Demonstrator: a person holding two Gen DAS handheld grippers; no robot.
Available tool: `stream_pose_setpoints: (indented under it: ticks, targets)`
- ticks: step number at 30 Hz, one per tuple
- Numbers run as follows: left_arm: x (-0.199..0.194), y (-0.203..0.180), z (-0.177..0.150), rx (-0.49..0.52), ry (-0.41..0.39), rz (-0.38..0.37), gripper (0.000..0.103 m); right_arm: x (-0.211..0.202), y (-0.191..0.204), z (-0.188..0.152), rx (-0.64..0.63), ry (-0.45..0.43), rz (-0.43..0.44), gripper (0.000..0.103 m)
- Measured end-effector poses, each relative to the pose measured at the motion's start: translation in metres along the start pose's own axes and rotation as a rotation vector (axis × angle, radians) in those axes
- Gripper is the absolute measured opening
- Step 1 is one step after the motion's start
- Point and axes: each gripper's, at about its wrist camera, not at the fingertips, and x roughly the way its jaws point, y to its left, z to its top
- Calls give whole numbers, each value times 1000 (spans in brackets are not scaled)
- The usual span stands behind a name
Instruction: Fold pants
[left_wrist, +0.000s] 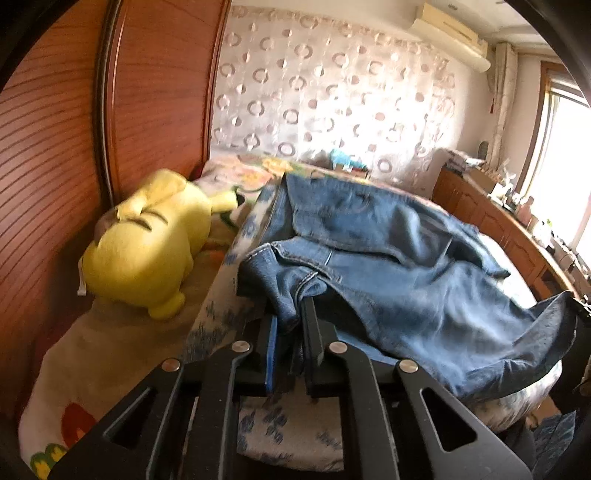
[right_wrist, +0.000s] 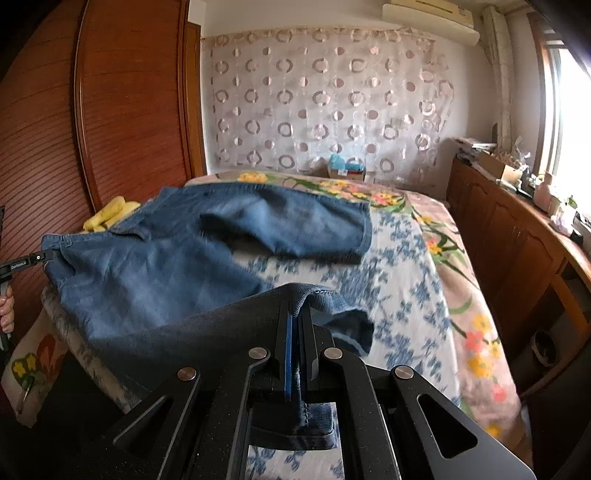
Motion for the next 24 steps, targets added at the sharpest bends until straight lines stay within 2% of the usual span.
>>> stream_pose_setpoints:
  ticks: [5, 10, 16, 24]
  targets:
    - [-5, -11, 22, 22, -32, 0, 12, 2, -11, 21, 4, -33, -6, 2]
    - [5, -19, 44, 41, -41, 3, 11, 21, -23, 35, 18, -30, -6, 2]
    - [21, -30, 59, 70, -29, 7, 11, 67, -29, 41, 11, 33, -1, 2]
    - [52, -37, 68, 81, 23, 20, 11, 139, -37, 64, 32, 129, 58, 2]
